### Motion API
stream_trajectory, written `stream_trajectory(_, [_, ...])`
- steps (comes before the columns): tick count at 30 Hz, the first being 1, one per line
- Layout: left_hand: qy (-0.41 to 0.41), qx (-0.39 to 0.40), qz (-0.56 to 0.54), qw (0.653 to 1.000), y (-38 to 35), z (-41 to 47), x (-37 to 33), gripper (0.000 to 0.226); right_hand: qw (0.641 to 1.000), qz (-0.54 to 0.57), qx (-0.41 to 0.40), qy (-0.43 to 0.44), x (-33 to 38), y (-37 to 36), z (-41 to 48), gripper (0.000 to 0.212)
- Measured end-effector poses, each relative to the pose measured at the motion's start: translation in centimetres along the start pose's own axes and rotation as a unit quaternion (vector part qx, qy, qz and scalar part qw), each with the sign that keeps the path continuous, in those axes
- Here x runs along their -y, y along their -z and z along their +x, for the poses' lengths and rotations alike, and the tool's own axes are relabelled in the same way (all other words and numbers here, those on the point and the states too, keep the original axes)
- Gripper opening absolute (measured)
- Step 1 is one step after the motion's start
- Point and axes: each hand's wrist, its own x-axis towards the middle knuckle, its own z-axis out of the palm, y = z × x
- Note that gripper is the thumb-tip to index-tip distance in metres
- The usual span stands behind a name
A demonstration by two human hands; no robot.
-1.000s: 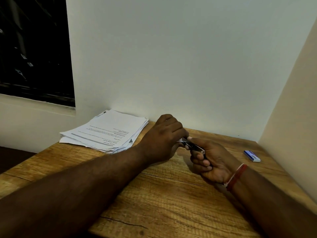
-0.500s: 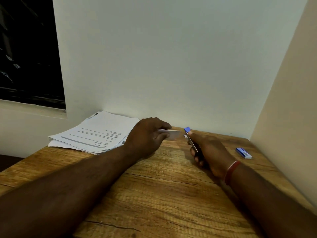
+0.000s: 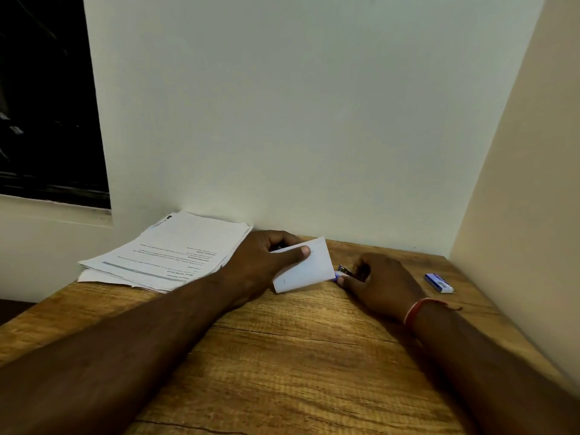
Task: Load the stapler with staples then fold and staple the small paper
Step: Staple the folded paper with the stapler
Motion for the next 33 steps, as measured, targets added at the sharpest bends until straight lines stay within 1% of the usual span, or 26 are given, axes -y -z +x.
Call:
stream_trajectory(1, [-0.003,0.004,0.004,1.0,0.0,0.0,0.0,0.013,0.999,0.037,-0.019,0.013,0.2,0.1,-0.3,0.029])
stream_trajectory(2, [-0.004,0.01,0.009,1.0,0.2,0.0,-0.1,0.013,0.993,0.107,-0.036,0.028,0.6,0.3,-0.6,0.026])
stream_trajectory(3, [-0.004,0.017,0.012,1.0,0.4,-0.1,-0.1,0.012,0.977,0.205,-0.04,0.041,1.3,0.7,-1.1,0.023])
stream_trajectory(4, [-0.001,0.021,0.014,1.0,0.4,-0.1,-0.3,0.012,0.946,0.319,-0.025,0.05,1.9,0.9,-1.5,0.024])
stream_trajectory(5, [-0.001,0.025,0.02,0.999,0.4,-0.1,-0.3,0.013,0.905,0.421,-0.002,0.056,2.5,1.2,-2.0,0.025])
stream_trajectory(6, [-0.006,0.027,0.031,0.999,0.4,0.0,-0.3,0.014,0.869,0.491,0.021,0.054,3.1,1.3,-2.4,0.025])
stream_trajectory(7, [-0.015,0.032,0.042,0.998,0.4,0.0,-0.3,0.015,0.851,0.522,0.035,0.05,3.6,1.2,-2.8,0.023])
stream_trajectory(8, [-0.027,0.039,0.046,0.998,0.2,0.0,-0.4,0.015,0.852,0.52,0.038,0.05,4.0,1.0,-3.0,0.023])
stream_trajectory(10, [-0.05,0.054,0.041,0.996,-0.1,-0.3,-0.5,0.015,0.879,0.473,0.022,0.057,4.5,0.5,-3.4,0.029])
stream_trajectory(11, [-0.063,0.058,0.04,0.995,-0.2,-0.4,-0.6,0.016,0.888,0.456,0.008,0.058,4.5,0.4,-3.4,0.027])
stream_trajectory(14, [-0.097,0.053,0.06,0.992,-0.4,-0.6,-0.6,0.016,0.897,0.436,-0.025,0.064,4.2,0.3,-3.1,0.017])
stream_trajectory(17, [-0.094,0.025,0.058,0.994,-0.3,-0.4,-0.6,0.015,0.897,0.437,-0.049,0.043,4.0,0.3,-2.5,0.009])
stream_trajectory(21, [-0.081,-0.005,0.022,0.996,0.1,-0.3,-0.6,0.012,0.889,0.451,-0.071,0.033,3.6,0.0,-1.9,0.017])
stream_trajectory(24, [-0.08,-0.003,0.019,0.997,0.4,-0.2,-0.4,0.009,0.889,0.451,-0.066,0.045,3.5,-0.2,-2.0,0.017])
stream_trajectory(28, [-0.092,-0.013,0.03,0.995,0.7,0.0,-0.2,0.007,0.884,0.464,-0.019,0.045,3.6,0.0,-2.4,0.017])
stream_trajectory(31, [-0.102,-0.019,0.026,0.994,0.6,0.0,-0.2,0.008,0.898,0.438,0.013,0.046,3.8,0.2,-3.0,0.03])
stream_trajectory(33, [-0.103,-0.027,0.005,0.994,0.4,-0.1,-0.6,0.008,0.902,0.428,0.014,0.046,4.0,0.1,-3.1,0.029])
